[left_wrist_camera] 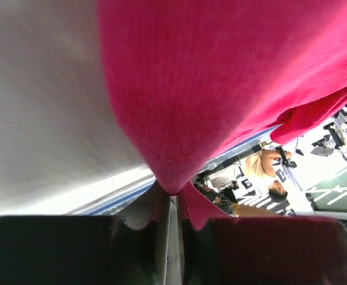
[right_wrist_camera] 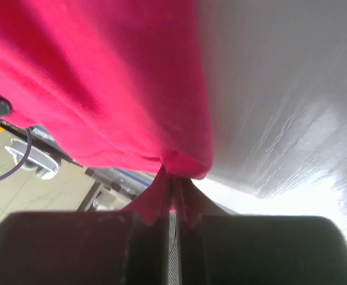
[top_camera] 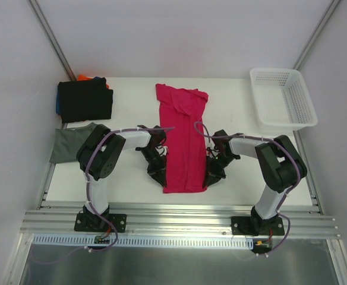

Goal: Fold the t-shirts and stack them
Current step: Fold the tshirt

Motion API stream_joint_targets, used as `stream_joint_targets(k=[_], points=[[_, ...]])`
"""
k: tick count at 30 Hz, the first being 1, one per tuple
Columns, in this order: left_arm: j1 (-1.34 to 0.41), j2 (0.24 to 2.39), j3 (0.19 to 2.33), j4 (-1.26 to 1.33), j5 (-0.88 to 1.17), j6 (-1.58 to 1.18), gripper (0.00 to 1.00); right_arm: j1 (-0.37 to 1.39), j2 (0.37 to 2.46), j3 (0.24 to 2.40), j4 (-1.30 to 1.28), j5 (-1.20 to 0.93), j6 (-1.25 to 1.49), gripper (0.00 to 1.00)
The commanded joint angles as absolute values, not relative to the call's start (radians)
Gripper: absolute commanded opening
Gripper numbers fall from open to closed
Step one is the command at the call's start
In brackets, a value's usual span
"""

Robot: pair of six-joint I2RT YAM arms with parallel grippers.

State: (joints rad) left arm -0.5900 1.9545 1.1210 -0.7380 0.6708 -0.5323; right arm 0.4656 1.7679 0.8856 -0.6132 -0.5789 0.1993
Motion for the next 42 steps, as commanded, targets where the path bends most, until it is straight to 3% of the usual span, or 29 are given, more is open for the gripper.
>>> stream_joint_targets(k=[1, 4, 24, 42], points=[[-0.600, 1.891, 1.115, -0.761, 0.653, -0.554, 0.05, 0.476, 1.755, 0.880, -0.534, -0.494, 0.176, 0.01], [-0.595, 1.872, 1.143, -0.764, 0.655, -0.535, 0.00, 0.480, 1.744, 0.914, -0.554, -0.508, 0.163, 0.01], [-0.479, 1.782, 1.405, -0.848, 0.442, -0.342, 0.00, 0.373, 1.647, 1.316, -0.755, -0.453, 0.029, 0.00], [-0.385, 2.069, 1.816, -0.813, 0.302, -0.258, 0.00, 0.327, 1.907, 1.629, -0.635, -0.384, 0.006, 0.01]])
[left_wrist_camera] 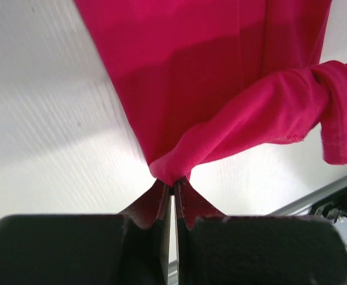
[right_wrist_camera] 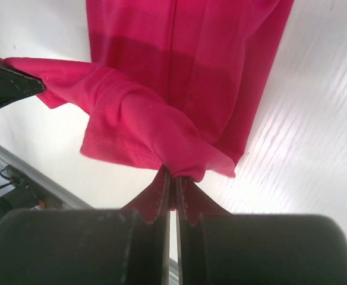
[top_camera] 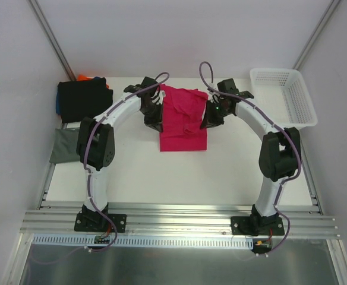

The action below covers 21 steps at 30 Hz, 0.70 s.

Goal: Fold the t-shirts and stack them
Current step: Fold the tshirt

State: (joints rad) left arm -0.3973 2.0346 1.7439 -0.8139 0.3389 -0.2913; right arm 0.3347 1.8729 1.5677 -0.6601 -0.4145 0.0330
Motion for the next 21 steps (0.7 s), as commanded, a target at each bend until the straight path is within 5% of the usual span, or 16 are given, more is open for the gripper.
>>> stream_joint_targets(k=[1, 14, 15, 16, 18, 19, 21], points=[[-0.382, 2.078, 1.827, -0.813, 0.296, -0.256, 0.00, 0.327, 1.917, 1.644, -0.634, -0.380, 0.008, 0.01], [-0.354, 2.232, 1.959, -0.770, 0.221, -0.238, 0.00, 0.325, 2.060, 1.741, -0.575, -0.322, -0.032, 0.01], [-0.354, 2.241, 1.966, -0.770, 0.204, -0.239, 0.08, 0.325, 2.066, 1.744, -0.574, -0.310, -0.032, 0.04], [-0.354, 2.261, 1.982, -0.766, 0.201, -0.235, 0.30, 0.331, 2.075, 1.747, -0.572, -0.263, -0.034, 0.24], [-0.357, 2.272, 1.997, -0.765, 0.151, -0.235, 0.83, 0.342, 2.080, 1.758, -0.572, -0.224, -0.058, 0.48], [-0.357, 2.270, 2.009, -0.762, 0.135, -0.230, 0.93, 0.344, 2.074, 1.764, -0.580, -0.210, -0.066, 0.66], [-0.357, 2.254, 2.017, -0.762, 0.120, -0.215, 0.99, 0.344, 2.054, 1.776, -0.583, -0.219, -0.080, 0.70]])
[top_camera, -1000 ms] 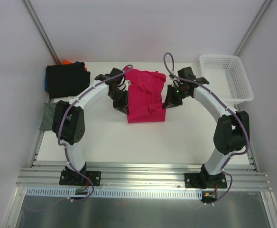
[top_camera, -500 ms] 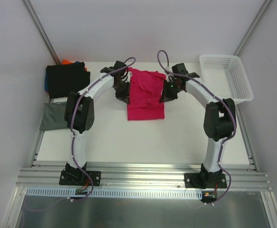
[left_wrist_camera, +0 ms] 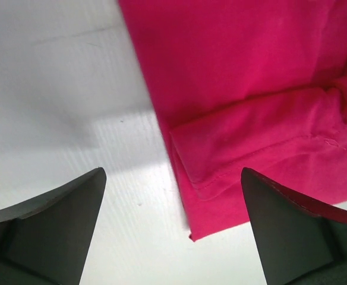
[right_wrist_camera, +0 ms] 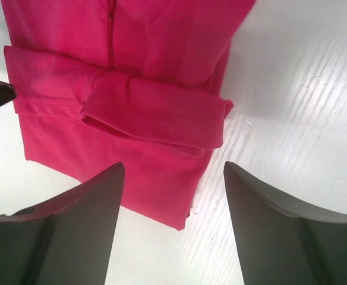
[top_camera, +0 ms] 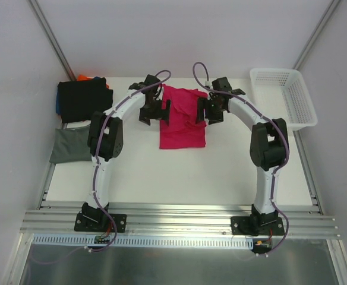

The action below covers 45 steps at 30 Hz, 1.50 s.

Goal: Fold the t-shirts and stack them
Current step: Fold the tshirt

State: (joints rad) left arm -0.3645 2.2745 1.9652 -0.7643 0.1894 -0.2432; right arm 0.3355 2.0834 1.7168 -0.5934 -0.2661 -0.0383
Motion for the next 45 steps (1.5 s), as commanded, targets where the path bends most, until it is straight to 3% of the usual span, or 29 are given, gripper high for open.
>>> stream_joint_targets(k=[1, 8, 22, 37, 45], points=[[-0.356, 2.222, 2.013, -0.762, 0.098, -0.215, 0.99, 0.344, 2.043, 1.782, -0.598, -0.225, -0.089, 0.72], [-0.357, 2.030, 1.924, -0.767, 0.138, -0.173, 0.99, 0.330, 1.954, 1.782, -0.626, -0.362, -0.055, 0.70], [-0.337, 1.858, 1.859, -0.775, -0.028, -0.124, 0.99, 0.456, 2.123, 1.807, -0.575, -0.485, 0.029, 0.68], [-0.262, 1.853, 1.830, -0.775, -0.028, -0.144, 0.99, 0.492, 2.246, 1.845, -0.565, -0.427, 0.022, 0.67], [-0.239, 1.830, 1.787, -0.781, -0.006, -0.161, 0.99, 0.480, 2.347, 2.052, -0.563, -0.328, 0.008, 0.68]])
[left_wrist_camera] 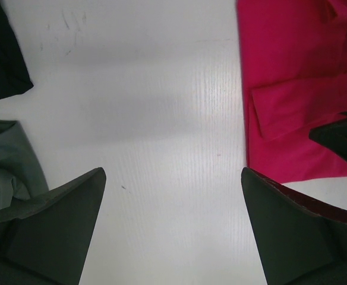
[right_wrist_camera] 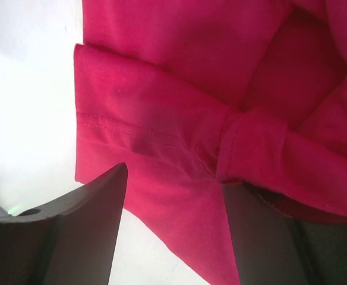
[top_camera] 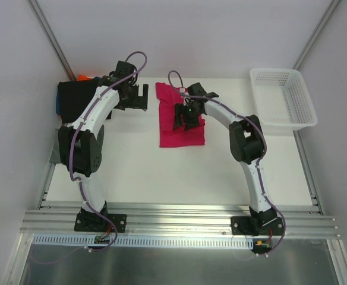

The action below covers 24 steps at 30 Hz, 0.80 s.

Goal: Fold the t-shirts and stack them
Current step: Fold the tshirt

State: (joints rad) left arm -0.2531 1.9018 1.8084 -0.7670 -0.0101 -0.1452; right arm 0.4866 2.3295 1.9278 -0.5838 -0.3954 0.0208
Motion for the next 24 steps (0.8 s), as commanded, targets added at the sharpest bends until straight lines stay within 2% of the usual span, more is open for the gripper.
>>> stream_joint_targets(k=[1, 7, 13, 20, 24], points=[[-0.239, 1.827, 1.779, -0.781, -0.005, -0.161, 0.99, 0.477, 2.353, 2.077, -0.557, -0.316, 0.006, 0.68], [-0.236, 1.807, 1.732, -0.784, -0.002, -0.169, 0.99, 0.440, 2.342, 2.235, -0.506, -0.195, -0.044, 0.69], [-0.236, 1.838, 1.758, -0.784, 0.029, -0.183, 0.99, 0.423, 2.304, 2.273, -0.460, -0.143, -0.081, 0.70], [-0.236, 1.847, 1.734, -0.790, 0.113, -0.184, 0.98, 0.423, 2.229, 2.182, -0.497, -0.205, -0.057, 0.70], [-0.236, 1.916, 1.718, -0.790, 0.270, -0.210, 0.94, 0.417, 2.155, 2.054, -0.515, -0.232, -0.046, 0.70]])
